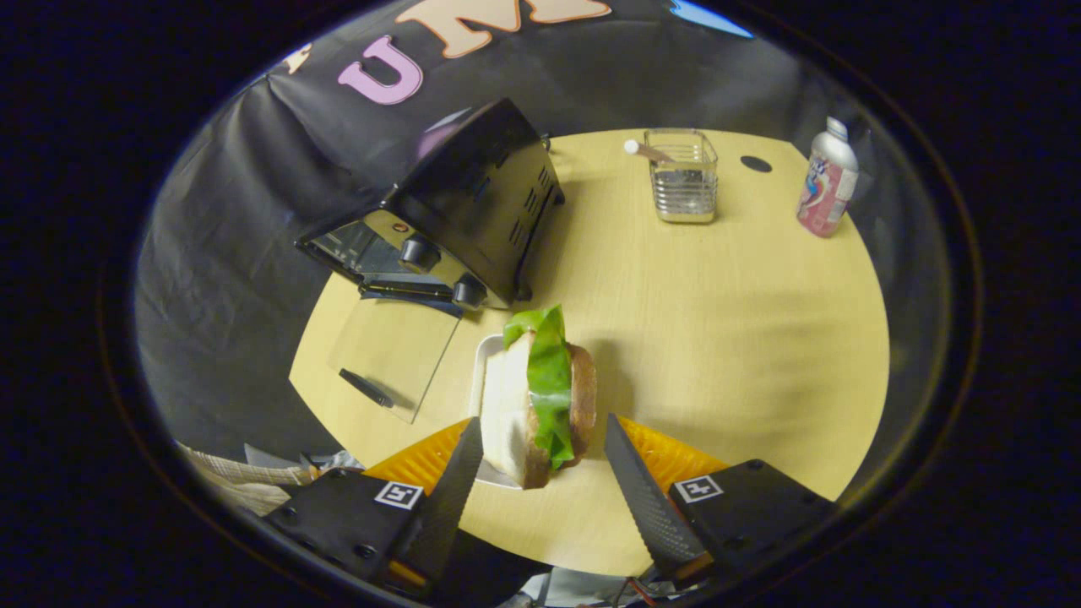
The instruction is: Open the toaster oven, put the food inside, and close the toaster oven door.
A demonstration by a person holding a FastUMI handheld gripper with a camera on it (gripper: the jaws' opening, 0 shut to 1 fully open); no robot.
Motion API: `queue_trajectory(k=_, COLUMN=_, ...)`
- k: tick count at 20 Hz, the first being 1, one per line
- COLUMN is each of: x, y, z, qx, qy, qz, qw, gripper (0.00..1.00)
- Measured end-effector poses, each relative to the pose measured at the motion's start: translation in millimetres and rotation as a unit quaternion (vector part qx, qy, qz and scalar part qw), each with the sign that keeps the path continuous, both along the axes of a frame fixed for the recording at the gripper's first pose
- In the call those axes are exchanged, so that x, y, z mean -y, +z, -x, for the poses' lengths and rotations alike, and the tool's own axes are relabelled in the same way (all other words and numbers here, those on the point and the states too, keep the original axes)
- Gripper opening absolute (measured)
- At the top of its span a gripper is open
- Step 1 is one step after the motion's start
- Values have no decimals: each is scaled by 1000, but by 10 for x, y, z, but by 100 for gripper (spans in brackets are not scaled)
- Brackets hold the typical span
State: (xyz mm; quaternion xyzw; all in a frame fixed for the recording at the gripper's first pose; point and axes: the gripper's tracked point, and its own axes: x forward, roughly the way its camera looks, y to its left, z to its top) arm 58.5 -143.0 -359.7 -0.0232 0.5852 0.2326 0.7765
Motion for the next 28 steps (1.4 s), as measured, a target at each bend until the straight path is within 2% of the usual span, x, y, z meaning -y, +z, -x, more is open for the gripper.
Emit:
queue_trajectory(k=2, x=-22, y=-55, z=5, qx=-18, qy=-6, qz=-11, qw=1000, gripper=91)
queue_trajectory(k=5, x=-62, y=-76, z=46, qx=-31, qy=-10, qz=-28, qw=999, gripper=67)
queue_trajectory(k=8, x=-227, y=18, z=147, qx=-85, qy=-75, qz=-93, qw=989, gripper=43)
queue_trajectory(k=10, x=-201, y=16, z=131, qx=-84, qy=-105, qz=-101, qw=986, gripper=27)
queue_trajectory(k=14, x=-231, y=253, z=182, qx=-70, qy=-136, qz=-128, qw=980, gripper=27)
queue_trajectory(k=16, x=-380, y=459, z=216, qx=-67, qy=-151, qz=-161, qw=973, gripper=27)
queue_trajectory(k=21, x=-1085, y=879, z=407, qx=-75, qy=-189, qz=-275, qw=940, gripper=27)
queue_trajectory(k=23, x=-1430, y=896, z=495, qx=-91, qy=-197, qz=-308, qw=926, gripper=27)
queue_trajectory(k=24, x=-1576, y=840, z=546, qx=-98, qy=-198, qz=-313, qw=924, gripper=27)
queue_trajectory(k=28, x=-2135, y=587, z=735, qx=-101, qy=-198, qz=-314, qw=923, gripper=27)
